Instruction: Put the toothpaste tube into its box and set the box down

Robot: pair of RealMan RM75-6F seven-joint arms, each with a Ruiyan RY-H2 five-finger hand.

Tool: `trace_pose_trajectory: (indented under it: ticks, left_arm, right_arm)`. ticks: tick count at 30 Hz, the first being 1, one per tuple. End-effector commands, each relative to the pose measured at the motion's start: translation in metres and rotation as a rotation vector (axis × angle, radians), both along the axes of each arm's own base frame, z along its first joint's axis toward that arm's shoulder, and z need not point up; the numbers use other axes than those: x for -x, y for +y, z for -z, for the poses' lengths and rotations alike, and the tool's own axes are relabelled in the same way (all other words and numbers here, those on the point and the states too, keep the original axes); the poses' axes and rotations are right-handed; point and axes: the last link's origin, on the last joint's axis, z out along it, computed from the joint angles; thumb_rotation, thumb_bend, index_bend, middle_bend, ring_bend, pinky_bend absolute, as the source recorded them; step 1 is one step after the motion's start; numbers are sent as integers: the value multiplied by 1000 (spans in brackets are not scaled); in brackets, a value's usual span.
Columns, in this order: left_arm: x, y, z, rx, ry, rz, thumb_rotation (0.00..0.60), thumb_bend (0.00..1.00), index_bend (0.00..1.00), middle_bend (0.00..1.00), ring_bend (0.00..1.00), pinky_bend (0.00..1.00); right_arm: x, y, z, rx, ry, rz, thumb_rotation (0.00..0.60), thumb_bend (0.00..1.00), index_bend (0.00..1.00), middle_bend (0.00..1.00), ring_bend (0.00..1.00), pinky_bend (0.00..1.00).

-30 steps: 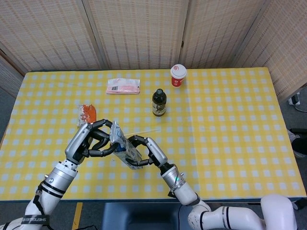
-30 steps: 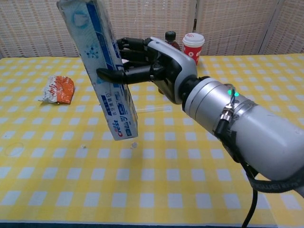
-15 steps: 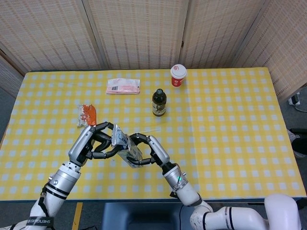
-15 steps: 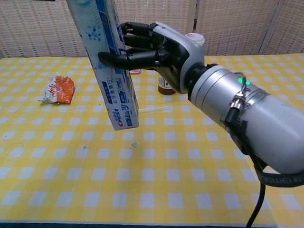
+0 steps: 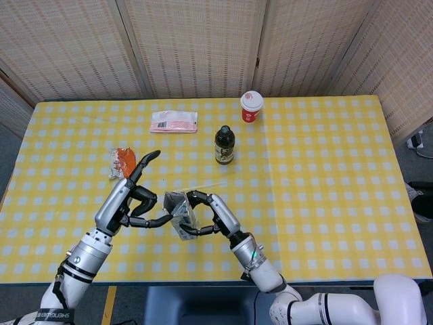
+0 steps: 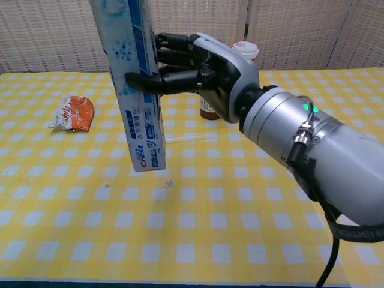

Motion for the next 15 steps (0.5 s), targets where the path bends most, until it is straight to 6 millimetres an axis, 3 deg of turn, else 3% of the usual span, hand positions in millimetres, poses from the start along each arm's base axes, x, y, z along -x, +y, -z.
trace_pose_trajectory:
  ticks: [1,4,6,8,11,15]
  left_arm:
    - [6,3,-4,-97,55,6,600,202,0,1000,1000,1000]
    - [21,6,-8,-233,158,13,600,205,4,931,967,997]
    - [35,7,-9,-318,249,19,600,206,29,776,822,921]
    - [50,8,-8,-378,337,23,600,207,75,589,587,724]
    - [79,9,-7,-458,483,29,600,207,113,390,346,411]
    - [116,8,-5,-516,659,25,600,206,134,299,214,211]
  right_arm:
    - [3,0,-1,14,22,-4,600,302,485,420,416,421]
    - [11,-2,-2,53,91,-16,600,302,486,420,416,421]
    - [18,-4,-4,91,163,-29,600,302,485,420,415,421]
    - [26,-5,-5,121,238,-43,600,302,485,420,415,421]
    - [41,-7,-9,173,376,-66,600,302,486,420,416,421]
    - [61,-10,-18,243,567,-89,600,303,486,420,416,421]
